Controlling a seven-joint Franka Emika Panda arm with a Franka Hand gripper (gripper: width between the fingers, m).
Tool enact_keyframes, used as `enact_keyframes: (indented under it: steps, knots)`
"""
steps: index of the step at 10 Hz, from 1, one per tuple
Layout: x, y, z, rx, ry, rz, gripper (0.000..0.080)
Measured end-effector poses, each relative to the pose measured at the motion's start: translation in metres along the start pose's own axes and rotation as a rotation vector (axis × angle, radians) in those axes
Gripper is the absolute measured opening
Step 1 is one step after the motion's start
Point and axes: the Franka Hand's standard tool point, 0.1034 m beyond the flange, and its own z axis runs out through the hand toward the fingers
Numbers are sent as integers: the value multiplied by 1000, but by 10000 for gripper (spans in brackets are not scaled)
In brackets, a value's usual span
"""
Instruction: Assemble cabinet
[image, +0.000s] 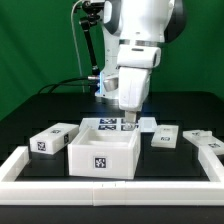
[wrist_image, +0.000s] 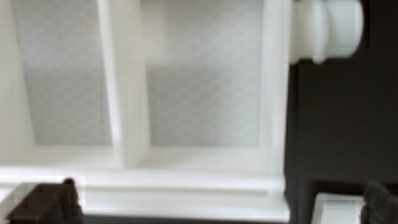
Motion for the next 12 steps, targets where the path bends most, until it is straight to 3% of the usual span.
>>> enact_keyframes:
  steps: [3, 5, 12]
  knots:
    - [-14, -9, 7, 16, -2, -1, 798]
    - [-13, -14, 10, 19, 0, 8, 798]
    - [-12, -37, 43, 58, 0, 6, 798]
